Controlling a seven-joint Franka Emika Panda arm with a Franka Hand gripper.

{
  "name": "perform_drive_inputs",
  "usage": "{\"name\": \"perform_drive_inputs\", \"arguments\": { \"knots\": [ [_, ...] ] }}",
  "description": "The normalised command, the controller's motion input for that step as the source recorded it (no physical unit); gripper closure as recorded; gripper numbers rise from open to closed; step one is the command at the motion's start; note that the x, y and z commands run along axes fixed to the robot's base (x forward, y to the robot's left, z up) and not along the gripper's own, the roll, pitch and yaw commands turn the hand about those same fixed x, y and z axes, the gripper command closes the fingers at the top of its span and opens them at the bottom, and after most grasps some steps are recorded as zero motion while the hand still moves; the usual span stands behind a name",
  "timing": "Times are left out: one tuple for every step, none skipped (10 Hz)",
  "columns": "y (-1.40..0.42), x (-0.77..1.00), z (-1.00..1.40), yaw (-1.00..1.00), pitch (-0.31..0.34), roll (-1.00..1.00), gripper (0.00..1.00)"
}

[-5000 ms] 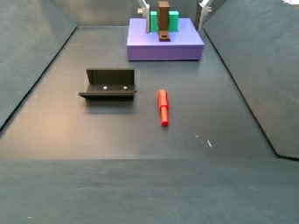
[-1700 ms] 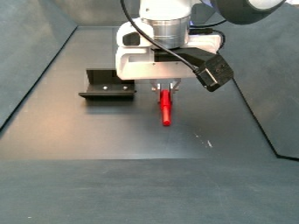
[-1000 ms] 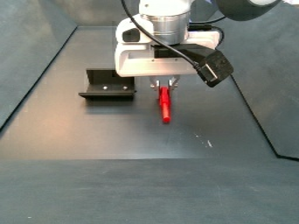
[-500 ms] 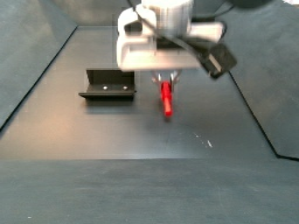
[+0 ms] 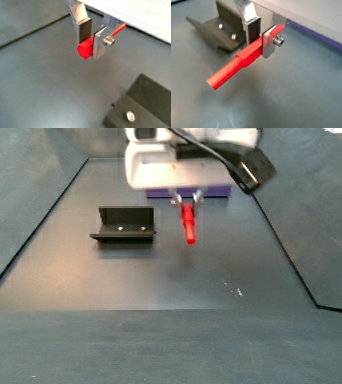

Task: Pick up the red object. Move up. Place the red object on the fixture. Regrasp the red object. Move to above the board. Insert the red object.
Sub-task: Place the red object on the fixture.

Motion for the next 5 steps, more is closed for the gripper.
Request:
{"name": "perform_drive_inputs", "arguments": {
  "knots": [
    [-0.35, 0.61, 0.47, -0.15, 0.434, -0.92, 1.00],
    [-0.39, 0.45, 0.41, -0.14, 0.323, -0.96, 1.00],
    [-0.40, 0.35, 0.40, -0.17, 0.220, -0.99, 1.00],
    [-0.39, 0.29, 0.40, -0.19, 0.157, -1.00, 1.00],
    [-0.35, 0.23, 0.39, -0.24, 0.111, -1.00, 1.00]
  ]
}}
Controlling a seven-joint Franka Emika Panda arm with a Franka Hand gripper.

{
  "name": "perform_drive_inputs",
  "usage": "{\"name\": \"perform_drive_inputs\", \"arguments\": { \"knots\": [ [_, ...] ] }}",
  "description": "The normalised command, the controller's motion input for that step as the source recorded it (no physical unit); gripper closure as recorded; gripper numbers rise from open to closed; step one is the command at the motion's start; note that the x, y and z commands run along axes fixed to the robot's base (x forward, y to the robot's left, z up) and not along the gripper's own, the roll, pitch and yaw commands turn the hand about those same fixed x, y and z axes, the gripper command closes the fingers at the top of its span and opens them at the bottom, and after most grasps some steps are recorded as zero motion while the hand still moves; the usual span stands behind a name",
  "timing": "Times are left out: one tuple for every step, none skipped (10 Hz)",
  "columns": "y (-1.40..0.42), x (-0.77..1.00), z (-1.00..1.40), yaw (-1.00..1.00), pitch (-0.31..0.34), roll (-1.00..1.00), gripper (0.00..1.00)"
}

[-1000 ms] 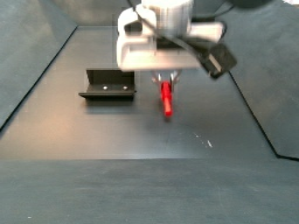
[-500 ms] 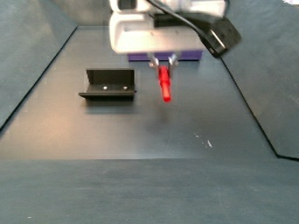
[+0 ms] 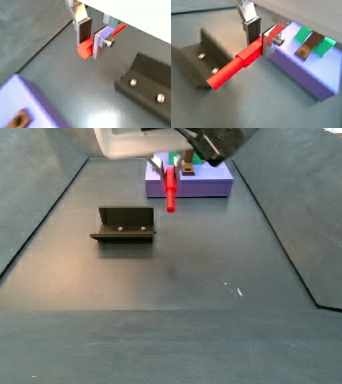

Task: Pick up the red object. Move up. Place the red object on the fixture. Regrasp the red object. Move to above the board. Insert the red object.
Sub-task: Place the red object on the fixture.

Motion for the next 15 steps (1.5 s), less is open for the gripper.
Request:
{"name": "perform_drive_inputs", "arguments": {
  "knots": [
    [-0.34, 0.18, 0.40, -0.28, 0.103, -1.00, 1.00],
    [-0.32, 0.21, 0.39, -0.29, 0.091, -1.00, 1.00],
    [-0.27, 0.42, 0.31, -0.22, 0.086, -1.00, 1.00],
    [-0.17, 0.71, 0.09, -0.14, 0.149, -0.92, 1.00],
    [-0.12, 0.91, 0.02, -0.15, 0.243, -0.76, 1.00],
    [0.00, 0.91, -0.34, -0.11, 0.351, -0.32, 1.00],
    [0.13, 0.95, -0.87, 0.00, 0.126, 0.25, 1.00],
    [0.30, 0.96, -0.39, 0.07, 0.000, 0.23, 1.00],
    [0.15, 0.94, -0.17, 0.11, 0.000, 0.43, 1.00],
    [0.05, 0.96, 0.00, 0.12, 0.009, 0.55, 1.00],
    [-0.10, 0.97, -0.16, 0.14, 0.243, 0.45, 1.00],
    [0.09, 0.01, -0.13, 0.00, 0.000, 0.08, 1.00],
    [0.00, 0.08, 0.00, 0.01, 0.000, 0.00, 1.00],
    [-0.01, 0.49, -0.37, 0.01, 0.000, -0.17, 1.00],
    [0.00, 0.64, -0.37, -0.09, 0.017, -0.49, 1.00]
  ]
}}
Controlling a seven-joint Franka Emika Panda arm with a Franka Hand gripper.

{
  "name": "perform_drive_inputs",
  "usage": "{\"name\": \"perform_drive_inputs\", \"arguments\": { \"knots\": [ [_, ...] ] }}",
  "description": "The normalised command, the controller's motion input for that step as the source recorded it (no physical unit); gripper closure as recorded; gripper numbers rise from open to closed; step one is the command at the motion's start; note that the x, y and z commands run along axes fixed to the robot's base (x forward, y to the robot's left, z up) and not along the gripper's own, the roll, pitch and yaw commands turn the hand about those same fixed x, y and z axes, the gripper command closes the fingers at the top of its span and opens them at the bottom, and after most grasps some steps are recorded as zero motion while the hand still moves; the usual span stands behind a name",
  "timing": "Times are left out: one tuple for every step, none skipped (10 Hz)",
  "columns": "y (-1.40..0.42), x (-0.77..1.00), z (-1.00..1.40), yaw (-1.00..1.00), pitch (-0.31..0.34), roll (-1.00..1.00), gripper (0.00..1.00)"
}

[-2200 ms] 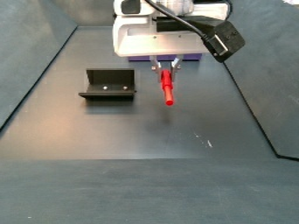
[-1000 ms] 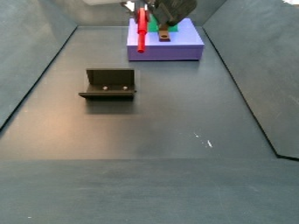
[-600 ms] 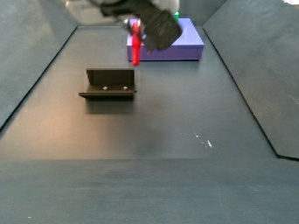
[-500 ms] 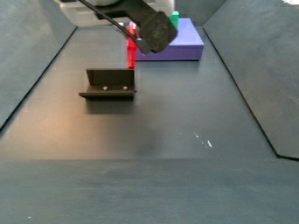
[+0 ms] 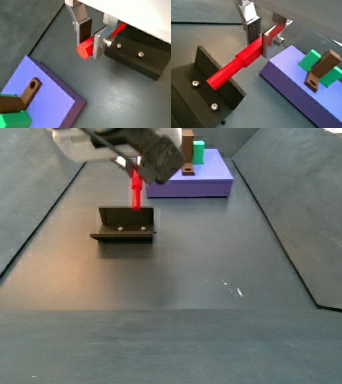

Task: Pick up the red object. Move up. Place the red object on the fixture. Regrasp the red object. Move to above the board. Insert the red object.
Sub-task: Place the red object on the fixture.

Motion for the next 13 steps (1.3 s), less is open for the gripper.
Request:
{"name": "perform_drive_inputs", "arguments": {
  "knots": [
    [0.00, 0.37, -0.24, -0.22, 0.000, -0.40, 1.00],
    [0.14, 0.27, -0.13, -0.35, -0.051, -0.30, 1.00],
    [0.35, 0.26, 0.01, -0.40, -0.011, -0.41, 1.00],
    [0.30, 0.33, 0.11, -0.38, -0.029, -0.25, 1.00],
    [0.05, 0.53, -0.26, -0.45, 0.000, -0.24, 1.00],
    [0.09, 0.39, -0.53, -0.31, 0.000, -0.37, 1.00],
    [0.11, 0.10, -0.39, 0.00, 0.000, -0.22, 1.00],
    [0.09, 0.13, -0.30, 0.02, 0.000, -0.02, 1.00],
    [0.22, 0.09, -0.17, 0.11, 0.000, 0.00, 1.00],
    [0.20, 0.07, -0.13, 0.11, 0.000, 0.00, 1.00],
    [0.15, 0.04, -0.15, 0.13, -0.009, 0.00, 1.00],
    [0.00, 0.00, -0.02, 0.00, 0.000, 0.10, 1.00],
    [0.00, 0.00, 0.00, 0.00, 0.000, 0.00, 1.00]
  ]
}}
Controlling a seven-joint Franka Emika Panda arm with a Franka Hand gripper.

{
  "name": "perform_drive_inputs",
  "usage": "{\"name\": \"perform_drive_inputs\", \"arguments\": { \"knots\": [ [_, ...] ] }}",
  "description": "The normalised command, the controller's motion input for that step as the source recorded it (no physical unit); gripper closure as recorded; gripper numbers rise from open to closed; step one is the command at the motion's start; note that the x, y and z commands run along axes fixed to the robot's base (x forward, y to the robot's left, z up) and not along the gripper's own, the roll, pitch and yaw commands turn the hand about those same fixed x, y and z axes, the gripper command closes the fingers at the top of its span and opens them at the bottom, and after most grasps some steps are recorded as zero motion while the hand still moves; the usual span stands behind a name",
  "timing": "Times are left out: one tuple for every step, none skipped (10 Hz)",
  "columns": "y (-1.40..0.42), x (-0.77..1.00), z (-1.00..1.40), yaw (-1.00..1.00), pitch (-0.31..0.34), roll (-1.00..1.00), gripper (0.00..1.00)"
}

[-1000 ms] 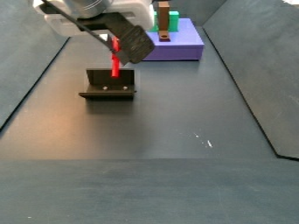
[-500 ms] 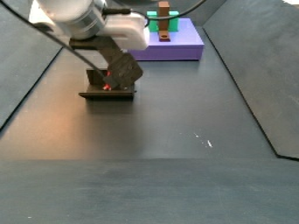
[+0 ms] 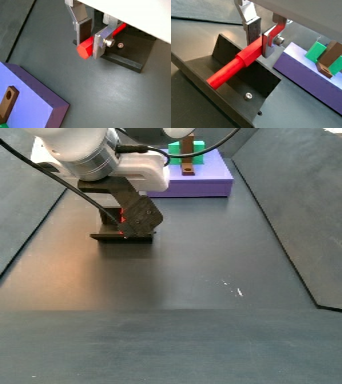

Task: Pick up the red object. Move up. Place the red object on the fixture. Regrasp the red object. Move to above the board. Insert the red object.
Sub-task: Place the red object on the fixture, then regrasp the red object.

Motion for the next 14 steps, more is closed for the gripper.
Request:
{"name": "perform_drive_inputs", "arguments": {
  "knots": [
    [0.00, 0.00, 0.00, 0.00, 0.000, 0.00, 0.00],
    [0.00, -0.21, 0.60, 0.00, -0.674, 0.80, 0.00],
    [0.00, -0.19, 0.60, 0.00, -0.680, 0.82, 0.00],
    [-0.07, -0.14, 0.68, 0.00, -0.686, 0.73, 0.00],
    [-0.10, -0.10, 0.53, 0.00, -0.737, 0.88, 0.00],
    [-0.17, 0.00, 0.25, 0.00, -0.823, 1.00, 0.00],
    [-0.29, 0.08, 0.19, 0.12, -0.783, 1.00, 0.00],
    [-0.32, 0.20, 0.14, 0.25, -0.700, 1.00, 0.00],
    [-0.26, 0.21, 0.15, 0.27, -0.697, 1.00, 0.00],
    [-0.18, 0.19, 0.19, 0.32, -0.703, 1.00, 0.00],
    [0.00, 0.45, -0.07, 0.45, 0.000, 0.62, 0.00],
    [0.00, 0.54, 0.00, 0.31, 0.000, 1.00, 0.00],
    [0.00, 0.59, 0.02, 0.25, 0.000, 1.00, 0.00],
    [0.00, 0.55, 0.00, 0.29, 0.000, 1.00, 0.00]
  ]
}}
